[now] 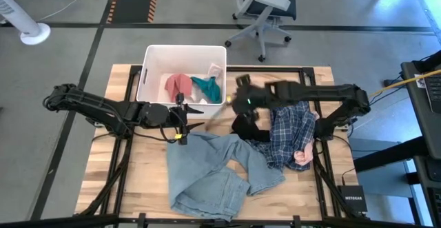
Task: Sort clothes
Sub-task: Put the top pink sock into the white bin
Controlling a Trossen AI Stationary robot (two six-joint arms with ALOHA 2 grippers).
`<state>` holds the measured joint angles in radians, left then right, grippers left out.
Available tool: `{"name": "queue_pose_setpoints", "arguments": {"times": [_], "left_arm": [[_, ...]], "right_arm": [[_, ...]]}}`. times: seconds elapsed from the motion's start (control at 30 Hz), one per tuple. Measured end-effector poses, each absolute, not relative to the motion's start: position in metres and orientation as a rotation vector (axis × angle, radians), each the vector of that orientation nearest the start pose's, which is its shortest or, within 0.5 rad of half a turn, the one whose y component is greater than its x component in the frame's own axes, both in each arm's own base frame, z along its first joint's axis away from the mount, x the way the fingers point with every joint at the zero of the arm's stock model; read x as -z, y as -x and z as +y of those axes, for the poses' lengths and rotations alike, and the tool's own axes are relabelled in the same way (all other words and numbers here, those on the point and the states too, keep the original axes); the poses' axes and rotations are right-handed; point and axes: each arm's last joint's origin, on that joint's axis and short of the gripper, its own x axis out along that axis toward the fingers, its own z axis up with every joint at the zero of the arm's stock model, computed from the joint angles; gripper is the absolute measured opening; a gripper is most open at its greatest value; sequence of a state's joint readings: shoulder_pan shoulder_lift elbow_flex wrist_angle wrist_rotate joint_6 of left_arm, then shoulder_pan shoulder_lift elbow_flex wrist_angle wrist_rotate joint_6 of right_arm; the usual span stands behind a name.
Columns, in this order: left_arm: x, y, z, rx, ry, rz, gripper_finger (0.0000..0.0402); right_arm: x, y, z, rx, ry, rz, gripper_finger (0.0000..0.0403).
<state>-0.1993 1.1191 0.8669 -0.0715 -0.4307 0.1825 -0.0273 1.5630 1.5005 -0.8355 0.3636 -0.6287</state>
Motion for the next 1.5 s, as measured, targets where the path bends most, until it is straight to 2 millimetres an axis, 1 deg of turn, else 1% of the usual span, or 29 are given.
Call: {"name": "queue_pose_setpoints", "arguments": {"times": [0.13, 0.3, 0.4, 0.57, 0.63, 0.73, 0.87, 0.97, 1.03, 1.1, 1.3, 1.37, 1.5], "left_arm": [[-0.308, -0.244, -0.037, -0.201, -0.281, 0.329, 0.0169], [-0.308, -0.244, -0.037, -0.201, -0.281, 0.326, 0.0169], [-0.309, -0.244, -0.037, -0.201, -0.279, 0.322, 0.0169], [-0.309, -0.244, -0.037, -0.202, -0.278, 0.32, 0.0169], [-0.309, -0.244, -0.037, -0.202, -0.276, 0.321, 0.0169], [-0.309, -0.244, -0.037, -0.202, -0.276, 0.322, 0.0169], [-0.309, -0.244, -0.037, -0.203, -0.267, 0.322, 0.0169], [-0.309, -0.244, -0.037, -0.204, -0.265, 0.32, 0.0169], [-0.309, -0.244, -0.037, -0.204, -0.265, 0.318, 0.0169], [-0.309, -0.244, -0.037, -0.203, -0.275, 0.316, 0.0169], [-0.311, -0.245, -0.037, -0.204, -0.278, 0.297, 0.0169], [-0.311, -0.245, -0.037, -0.203, -0.279, 0.301, 0.0169], [-0.31, -0.245, -0.037, -0.203, -0.279, 0.302, 0.0169]], "right_arm": [[-0.342, -0.294, 0.018, 0.077, 0.695, 1.11, 0.0175], [-0.335, -0.26, 0.057, 0.086, 0.553, 1.294, 0.0175], [-0.329, -0.244, 0.079, 0.123, 0.483, 1.356, 0.0175], [-0.303, -0.22, 0.119, 0.1, 0.385, 1.425, 0.0175], [-0.289, -0.209, 0.133, 0.095, 0.346, 1.464, 0.0175], [-0.265, -0.189, 0.149, 0.116, 0.297, 1.533, 0.0175], [-0.23, -0.164, 0.162, 0.141, 0.253, 1.615, 0.0175], [-0.212, -0.146, 0.168, 0.141, 0.214, 1.699, 0.0175], [-0.208, -0.138, 0.171, 0.146, 0.2, 1.724, 0.0175], [-0.207, -0.132, 0.176, 0.141, 0.198, 1.734, 0.0175], [-0.207, -0.123, 0.182, 0.12, 0.212, 1.74, 0.0175], [-0.204, -0.121, 0.181, 0.133, 0.218, 1.742, 0.0175], [-0.19, -0.116, 0.172, 0.211, 0.221, 1.767, 0.0175]]}}
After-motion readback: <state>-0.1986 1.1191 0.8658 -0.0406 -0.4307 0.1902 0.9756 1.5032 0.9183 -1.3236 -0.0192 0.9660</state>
